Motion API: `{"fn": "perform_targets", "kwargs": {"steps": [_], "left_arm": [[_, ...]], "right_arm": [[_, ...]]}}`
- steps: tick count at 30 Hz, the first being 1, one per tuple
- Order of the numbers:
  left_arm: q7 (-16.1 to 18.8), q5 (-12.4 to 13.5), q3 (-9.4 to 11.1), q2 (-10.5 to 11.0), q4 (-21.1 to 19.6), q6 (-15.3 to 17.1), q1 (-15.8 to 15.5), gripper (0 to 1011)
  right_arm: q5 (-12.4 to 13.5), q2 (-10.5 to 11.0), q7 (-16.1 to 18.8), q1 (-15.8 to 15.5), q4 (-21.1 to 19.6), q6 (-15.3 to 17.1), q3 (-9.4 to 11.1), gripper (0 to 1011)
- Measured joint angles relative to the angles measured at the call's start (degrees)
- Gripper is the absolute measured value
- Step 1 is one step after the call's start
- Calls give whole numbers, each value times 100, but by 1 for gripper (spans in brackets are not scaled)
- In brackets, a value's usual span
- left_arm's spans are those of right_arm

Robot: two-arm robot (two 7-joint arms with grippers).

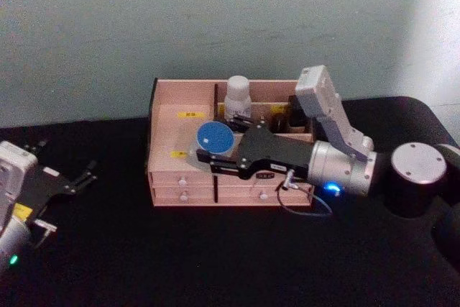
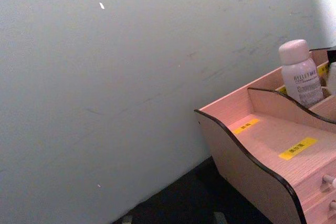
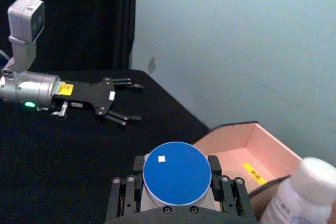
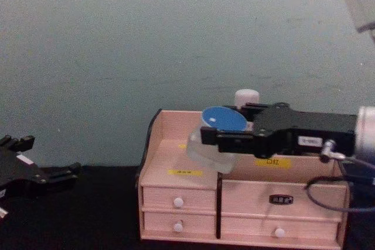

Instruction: Pick up the facial cleanser and watermelon frost from the table and place them into the tiered storage box.

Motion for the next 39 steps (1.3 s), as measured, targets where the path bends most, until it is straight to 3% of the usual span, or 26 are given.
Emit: {"fn": "perform_targets", "kwargs": {"steps": [18,31,39], "left_arm": [[0,0,0,0,0,0,0,1001],[0,0,0,0,0,0,0,1001],[0,0,0,0,0,0,0,1001]], "right_arm": [[-316,-738,-209,757,1131,102,-213,726],[-542,-1193,-298,1233,2074,75,-219,726],[-627,-1357,-314,1353,2402,89,-181,726]]}}
